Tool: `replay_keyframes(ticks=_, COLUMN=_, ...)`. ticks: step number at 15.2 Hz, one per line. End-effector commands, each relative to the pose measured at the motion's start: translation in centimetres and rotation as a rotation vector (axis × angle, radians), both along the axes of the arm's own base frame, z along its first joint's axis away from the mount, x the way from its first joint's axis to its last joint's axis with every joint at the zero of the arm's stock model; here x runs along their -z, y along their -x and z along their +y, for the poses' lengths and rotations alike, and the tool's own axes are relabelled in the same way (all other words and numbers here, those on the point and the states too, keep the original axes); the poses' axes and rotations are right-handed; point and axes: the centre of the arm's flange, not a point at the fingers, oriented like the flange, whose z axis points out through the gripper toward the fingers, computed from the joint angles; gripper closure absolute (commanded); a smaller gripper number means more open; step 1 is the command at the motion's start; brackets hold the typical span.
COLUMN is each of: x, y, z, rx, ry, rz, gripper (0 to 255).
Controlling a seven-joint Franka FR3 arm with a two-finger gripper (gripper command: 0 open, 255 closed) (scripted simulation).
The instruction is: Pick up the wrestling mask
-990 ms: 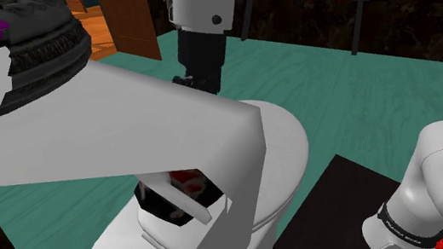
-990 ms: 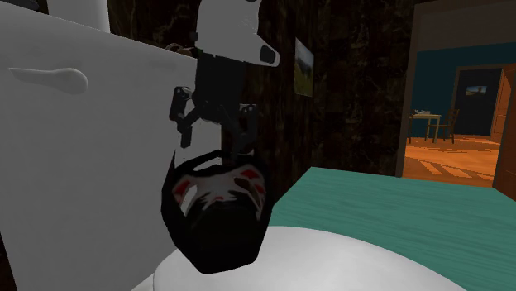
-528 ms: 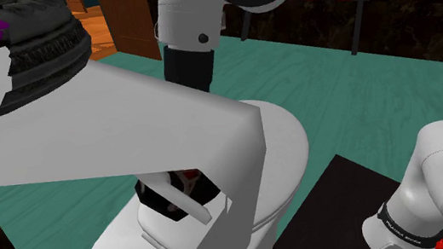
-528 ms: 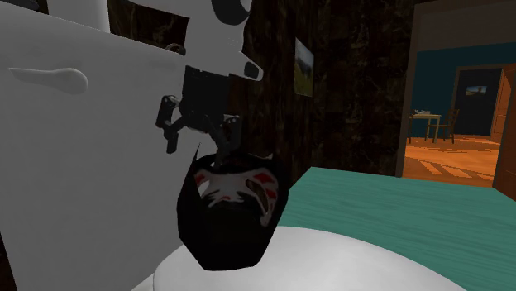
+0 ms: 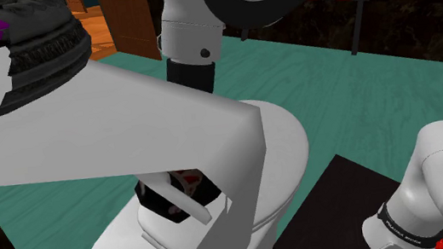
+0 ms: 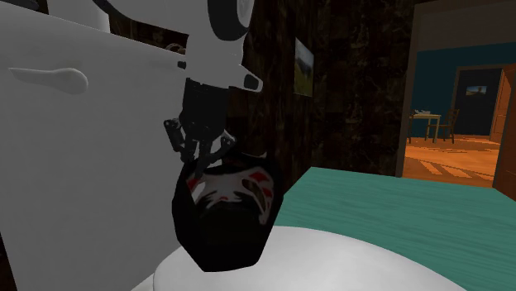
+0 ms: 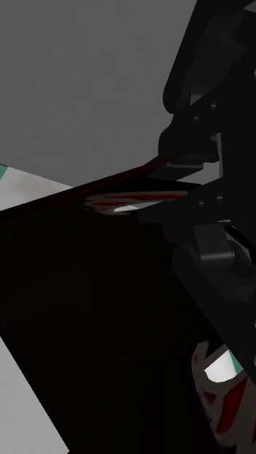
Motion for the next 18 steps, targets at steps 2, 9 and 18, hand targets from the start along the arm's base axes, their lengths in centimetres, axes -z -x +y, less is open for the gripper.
replay_keyframes(ticks=2, x=0.1, y=0.0, z=0.0, rx=0.000, ry=0.001, rz=0.001, gripper=255)
replay_keyframes(ticks=9, x=-1.5, y=-0.1, z=0.0, rx=0.000, ry=0.001, rz=0.001, gripper=255)
replay_keyframes(ticks=18, x=-6.3, y=-0.1, z=0.0, rx=0.000, ry=0.001, rz=0.001, gripper=255)
